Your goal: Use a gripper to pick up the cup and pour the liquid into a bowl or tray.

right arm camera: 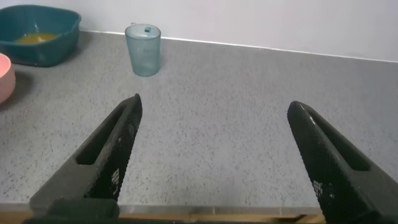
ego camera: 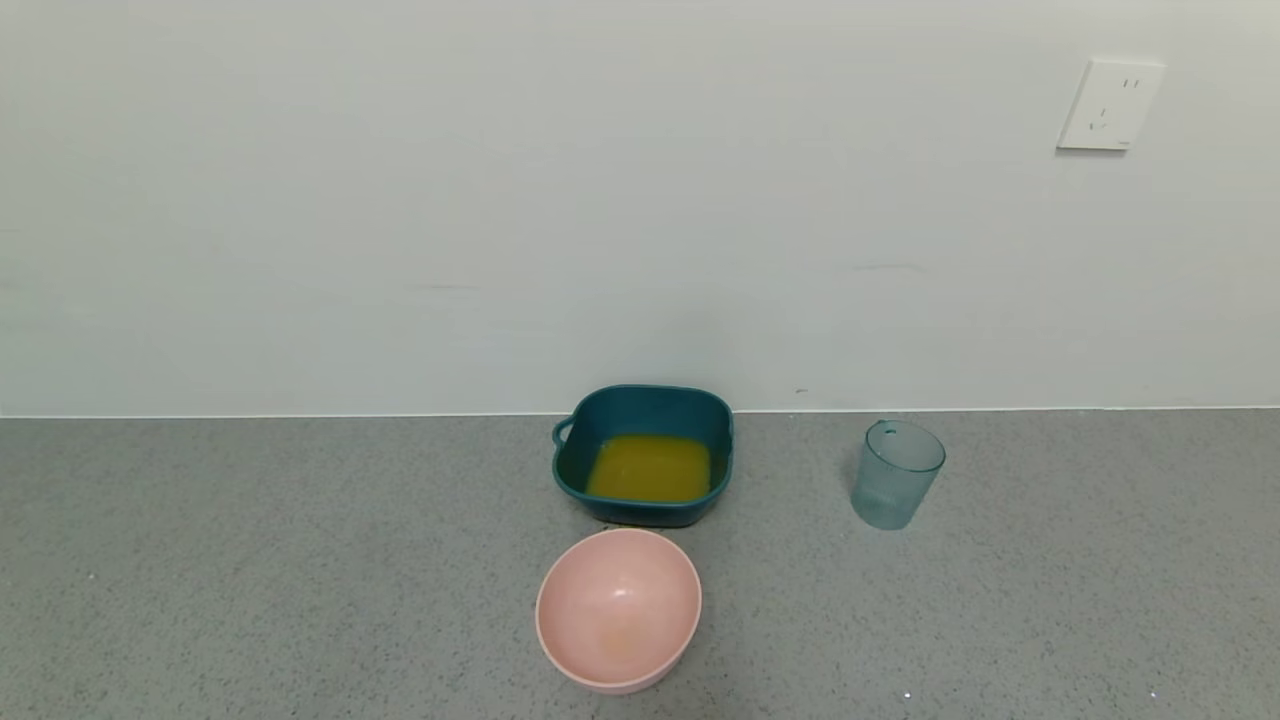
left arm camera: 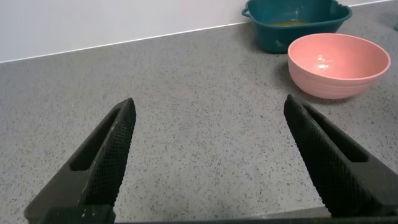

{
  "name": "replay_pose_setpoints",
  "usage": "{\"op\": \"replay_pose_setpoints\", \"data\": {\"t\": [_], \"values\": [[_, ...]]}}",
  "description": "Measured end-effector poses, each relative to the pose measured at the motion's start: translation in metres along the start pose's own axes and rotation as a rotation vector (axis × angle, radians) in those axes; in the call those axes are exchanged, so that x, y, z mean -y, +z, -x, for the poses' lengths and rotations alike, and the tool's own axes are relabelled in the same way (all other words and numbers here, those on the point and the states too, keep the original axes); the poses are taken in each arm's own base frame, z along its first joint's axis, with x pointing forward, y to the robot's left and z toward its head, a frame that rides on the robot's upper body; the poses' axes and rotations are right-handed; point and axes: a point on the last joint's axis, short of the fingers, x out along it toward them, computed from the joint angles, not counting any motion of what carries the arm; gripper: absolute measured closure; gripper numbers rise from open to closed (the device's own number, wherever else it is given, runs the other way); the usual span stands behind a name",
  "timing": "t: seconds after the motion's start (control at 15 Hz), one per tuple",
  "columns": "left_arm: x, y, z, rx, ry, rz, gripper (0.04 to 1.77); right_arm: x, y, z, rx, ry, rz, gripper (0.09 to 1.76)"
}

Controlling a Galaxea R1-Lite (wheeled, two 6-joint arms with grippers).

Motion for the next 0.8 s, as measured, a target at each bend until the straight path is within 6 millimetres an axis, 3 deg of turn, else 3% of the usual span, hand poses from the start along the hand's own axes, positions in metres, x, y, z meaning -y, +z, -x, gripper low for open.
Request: {"op": "replay_pose_setpoints", "data": {"t": [0.27,0.8], "values": [[0.0,0.0,0.0,0.0,0.0,0.0,0.09,-0.002,-0.02,-0.016,0.083,-0.004,-0.028,0.15],[0.0,0.0,0.0,0.0,0.0,0.0,0.09,-0.007,-0.06,-0.039,0.035,0.034,-0.017,0.15]]}}
